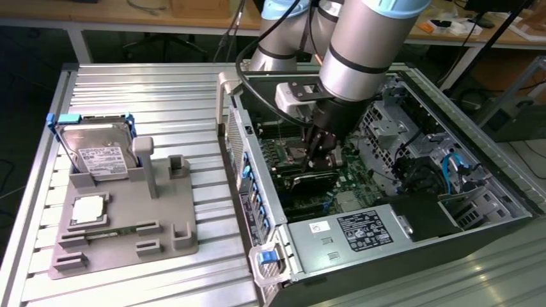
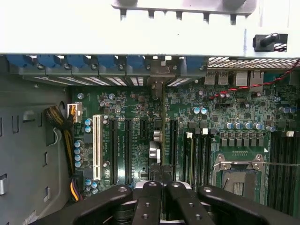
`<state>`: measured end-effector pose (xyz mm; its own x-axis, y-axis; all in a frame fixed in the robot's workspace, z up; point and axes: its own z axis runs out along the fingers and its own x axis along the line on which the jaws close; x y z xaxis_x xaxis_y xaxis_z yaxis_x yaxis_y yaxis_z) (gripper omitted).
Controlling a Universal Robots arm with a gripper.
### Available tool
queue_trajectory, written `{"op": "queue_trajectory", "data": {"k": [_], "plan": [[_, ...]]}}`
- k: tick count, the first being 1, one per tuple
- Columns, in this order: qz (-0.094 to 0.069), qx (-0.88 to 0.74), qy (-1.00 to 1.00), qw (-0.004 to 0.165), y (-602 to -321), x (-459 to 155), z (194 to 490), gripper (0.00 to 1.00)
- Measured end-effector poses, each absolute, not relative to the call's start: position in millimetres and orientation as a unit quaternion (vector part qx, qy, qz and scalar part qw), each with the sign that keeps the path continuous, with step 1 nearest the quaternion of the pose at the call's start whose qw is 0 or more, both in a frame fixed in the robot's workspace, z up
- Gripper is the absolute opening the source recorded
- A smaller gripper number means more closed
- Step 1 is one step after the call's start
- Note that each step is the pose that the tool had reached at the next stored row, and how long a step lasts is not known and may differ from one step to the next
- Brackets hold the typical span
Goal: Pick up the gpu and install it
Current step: 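Insert the gpu into the slot, then press down on the gpu until it lock into place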
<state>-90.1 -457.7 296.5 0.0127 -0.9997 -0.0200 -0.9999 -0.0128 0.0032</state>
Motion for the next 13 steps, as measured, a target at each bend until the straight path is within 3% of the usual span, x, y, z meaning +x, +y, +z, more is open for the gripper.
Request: {"op": "queue_trajectory", "data": {"k": [13], "plan": [[0.008, -0.712, 0.703, 0.006, -457.6, -90.1, 298.7, 0.11]]}}
